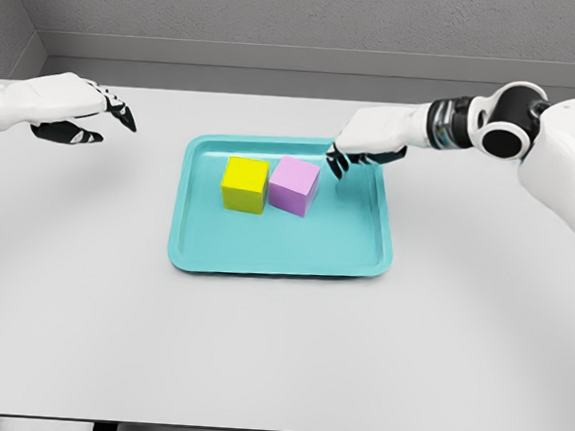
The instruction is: Push two cubes
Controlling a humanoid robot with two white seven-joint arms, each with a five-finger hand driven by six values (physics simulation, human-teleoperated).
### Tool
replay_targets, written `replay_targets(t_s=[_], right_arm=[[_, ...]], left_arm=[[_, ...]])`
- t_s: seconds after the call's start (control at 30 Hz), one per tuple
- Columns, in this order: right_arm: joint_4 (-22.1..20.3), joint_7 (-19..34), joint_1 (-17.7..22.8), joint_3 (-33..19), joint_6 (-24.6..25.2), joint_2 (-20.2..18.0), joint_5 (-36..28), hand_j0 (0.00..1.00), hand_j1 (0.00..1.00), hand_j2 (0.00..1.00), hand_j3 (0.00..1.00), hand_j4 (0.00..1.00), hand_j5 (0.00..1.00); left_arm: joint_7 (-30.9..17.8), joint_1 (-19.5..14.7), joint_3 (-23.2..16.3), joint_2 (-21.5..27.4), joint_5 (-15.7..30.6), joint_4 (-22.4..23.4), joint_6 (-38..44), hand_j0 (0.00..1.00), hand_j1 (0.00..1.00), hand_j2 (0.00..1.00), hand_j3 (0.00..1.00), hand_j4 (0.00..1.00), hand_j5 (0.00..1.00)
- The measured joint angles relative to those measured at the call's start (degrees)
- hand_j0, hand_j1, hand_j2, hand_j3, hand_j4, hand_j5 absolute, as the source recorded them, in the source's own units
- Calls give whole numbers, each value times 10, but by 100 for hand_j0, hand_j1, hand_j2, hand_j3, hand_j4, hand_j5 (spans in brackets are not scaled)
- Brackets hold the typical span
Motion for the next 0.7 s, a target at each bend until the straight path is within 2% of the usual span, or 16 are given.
replay_targets(t_s=[0.2,0.53,0.7], right_arm=[[23,0,-13,-14,0,9,0,45,45,45,45,45,45],[105,0,-30,-16,0,67,0,42,42,42,42,42,42],[123,0,-30,-15,0,89,1,42,42,42,42,42,42]], left_arm=[[0,1,0,1,0,0,0,63,63,63,63,63,63],[0,4,-1,-12,-4,9,0,63,63,63,63,63,63],[0,3,-3,-24,-7,17,0,63,63,63,63,63,63]])
